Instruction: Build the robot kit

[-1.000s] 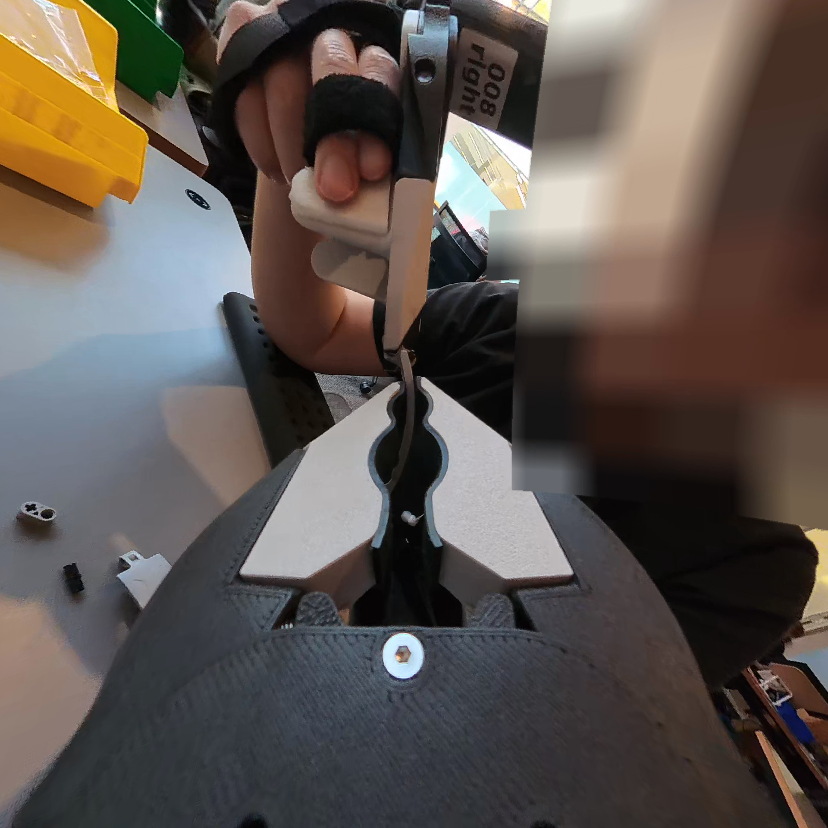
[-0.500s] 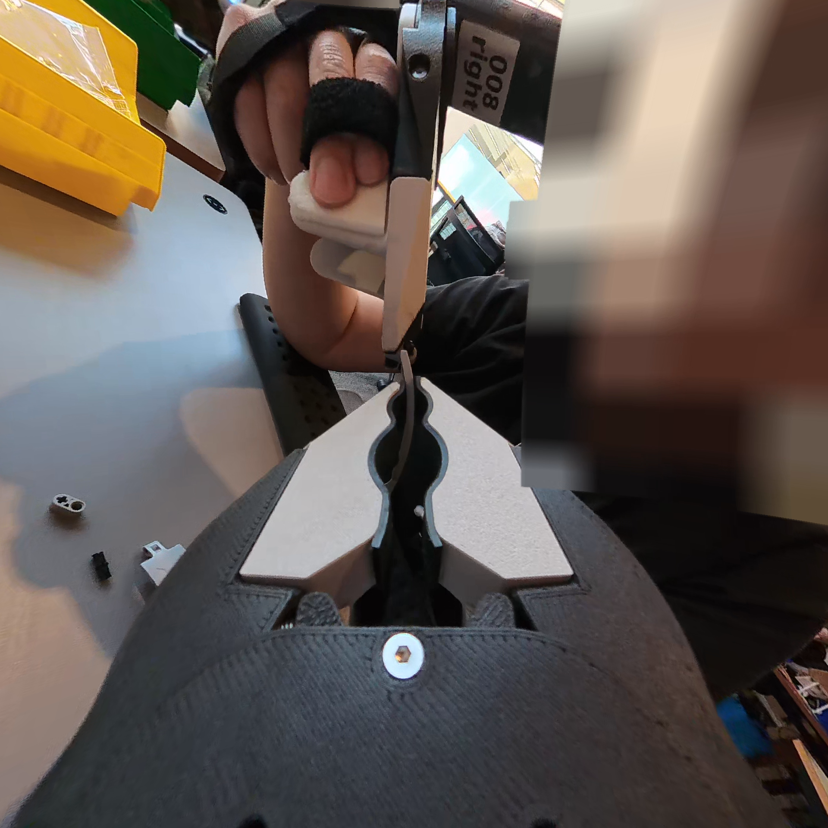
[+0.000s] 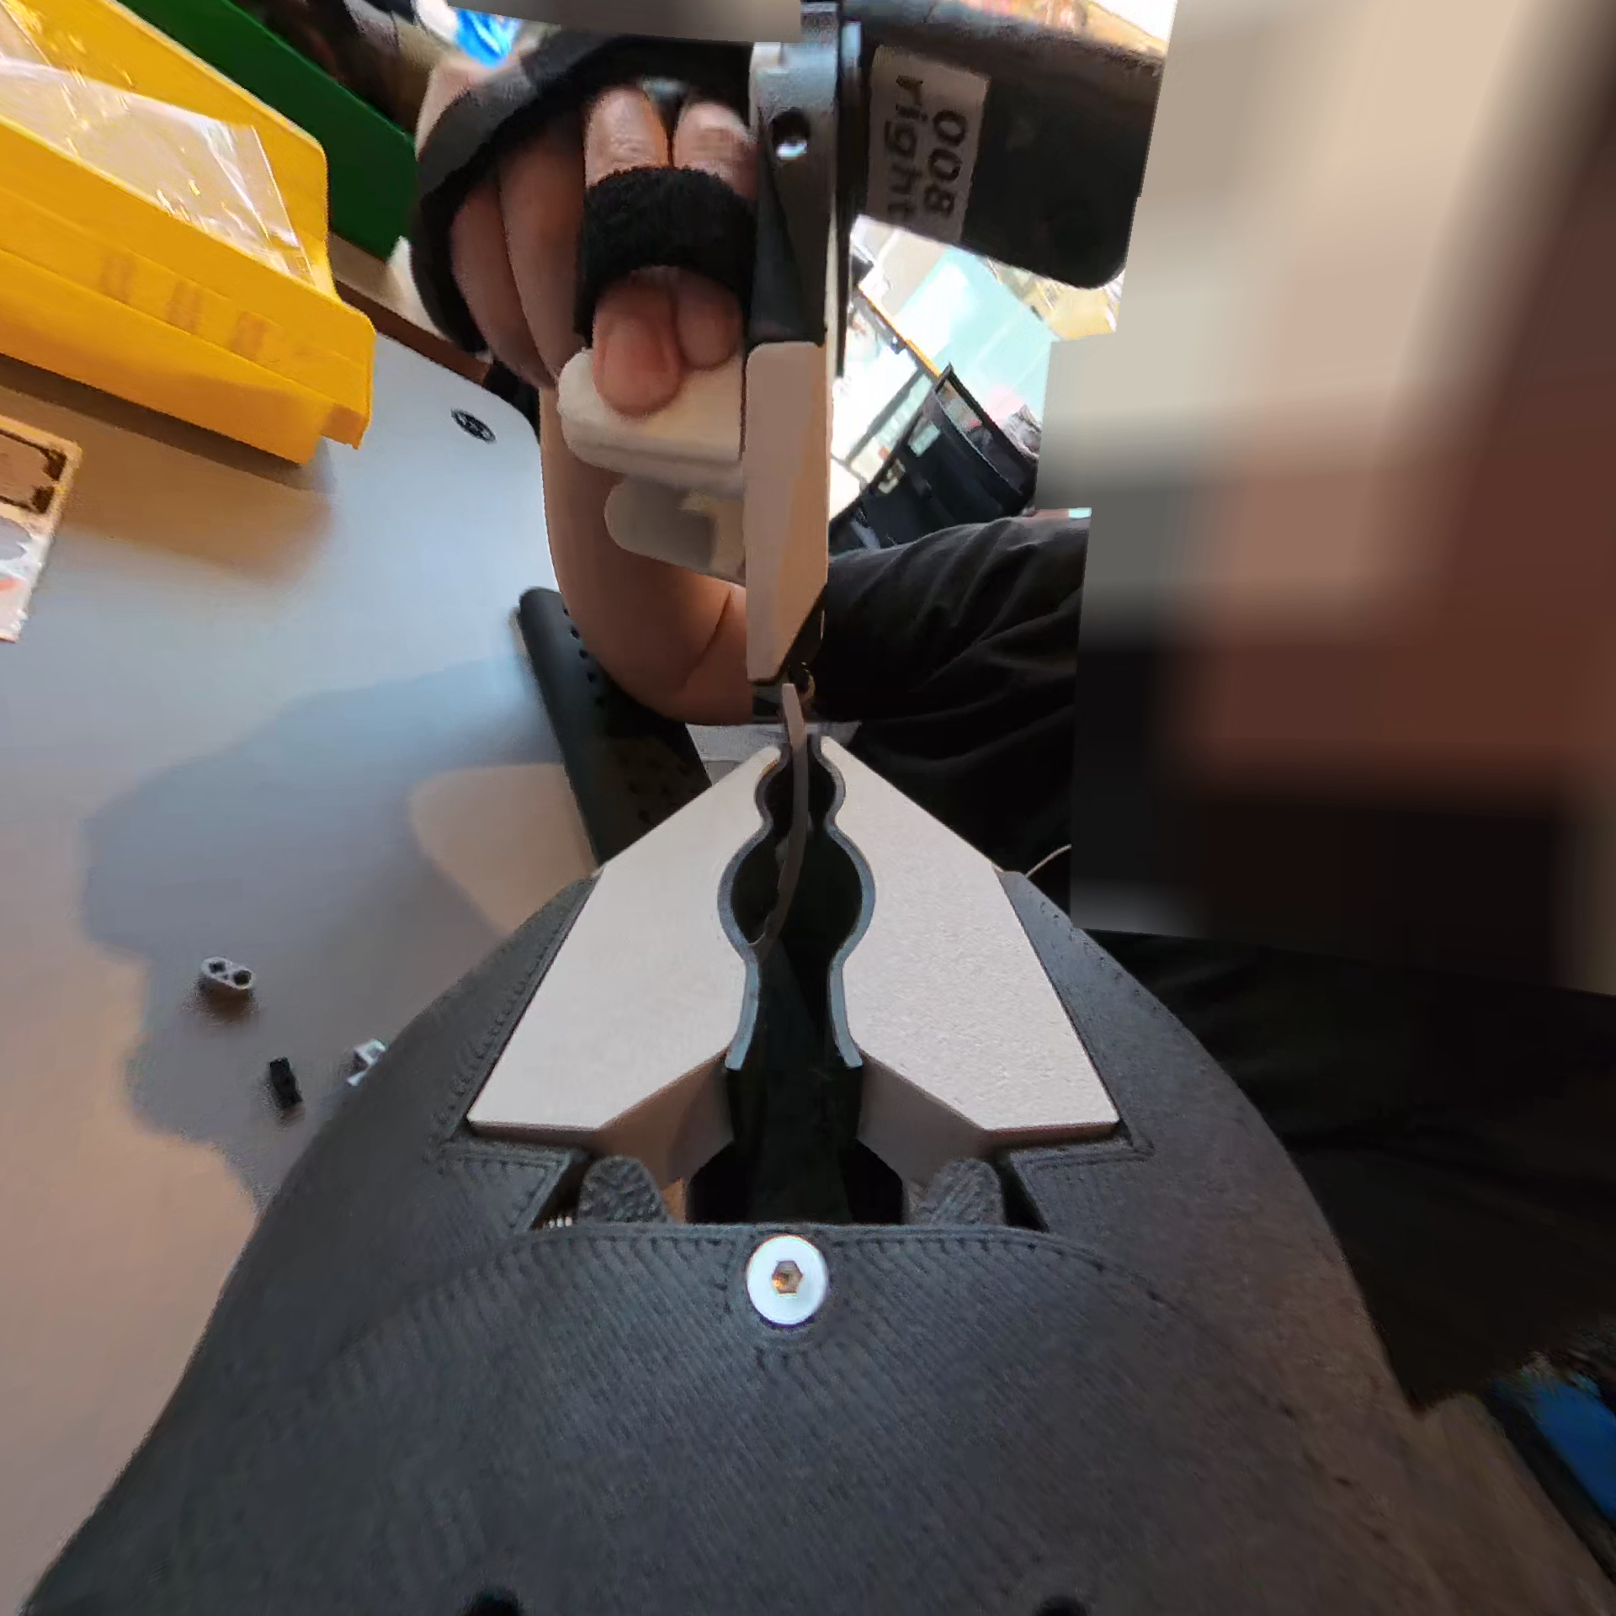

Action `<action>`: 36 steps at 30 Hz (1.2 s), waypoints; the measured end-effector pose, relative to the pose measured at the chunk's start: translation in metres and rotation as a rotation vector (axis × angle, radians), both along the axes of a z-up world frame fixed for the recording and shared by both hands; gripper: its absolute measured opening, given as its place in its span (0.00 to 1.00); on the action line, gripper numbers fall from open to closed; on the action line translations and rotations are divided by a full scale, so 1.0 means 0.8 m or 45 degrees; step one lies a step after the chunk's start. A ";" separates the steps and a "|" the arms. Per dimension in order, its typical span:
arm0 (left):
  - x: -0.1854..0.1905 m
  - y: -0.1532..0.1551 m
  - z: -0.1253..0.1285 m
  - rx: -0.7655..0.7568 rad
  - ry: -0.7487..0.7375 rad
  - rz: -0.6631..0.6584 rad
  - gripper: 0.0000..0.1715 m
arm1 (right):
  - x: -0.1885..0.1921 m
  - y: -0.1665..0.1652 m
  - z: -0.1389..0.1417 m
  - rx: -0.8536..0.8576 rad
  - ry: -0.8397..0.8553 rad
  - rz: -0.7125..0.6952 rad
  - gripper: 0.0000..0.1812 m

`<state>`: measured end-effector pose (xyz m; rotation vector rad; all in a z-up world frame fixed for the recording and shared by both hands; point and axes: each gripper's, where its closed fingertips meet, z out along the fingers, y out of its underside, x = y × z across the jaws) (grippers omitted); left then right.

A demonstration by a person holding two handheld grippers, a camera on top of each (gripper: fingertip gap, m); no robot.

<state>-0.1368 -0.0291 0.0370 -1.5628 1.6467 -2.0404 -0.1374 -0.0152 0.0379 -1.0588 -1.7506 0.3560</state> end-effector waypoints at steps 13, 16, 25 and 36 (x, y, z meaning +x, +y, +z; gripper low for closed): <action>0.006 0.026 0.088 0.975 -0.637 0.583 0.00 | 0.029 0.018 0.092 -0.067 0.528 -0.073 0.17; 0.010 0.031 0.087 1.212 -0.600 0.679 0.00 | 0.022 0.004 0.105 -0.006 0.581 -0.027 0.18; 0.017 0.022 0.082 1.470 -0.552 0.697 0.00 | 0.022 0.002 0.105 -0.086 0.623 0.033 0.14; 0.019 0.022 0.074 1.650 -0.494 0.699 0.00 | 0.014 0.011 0.086 -0.008 0.550 0.022 0.07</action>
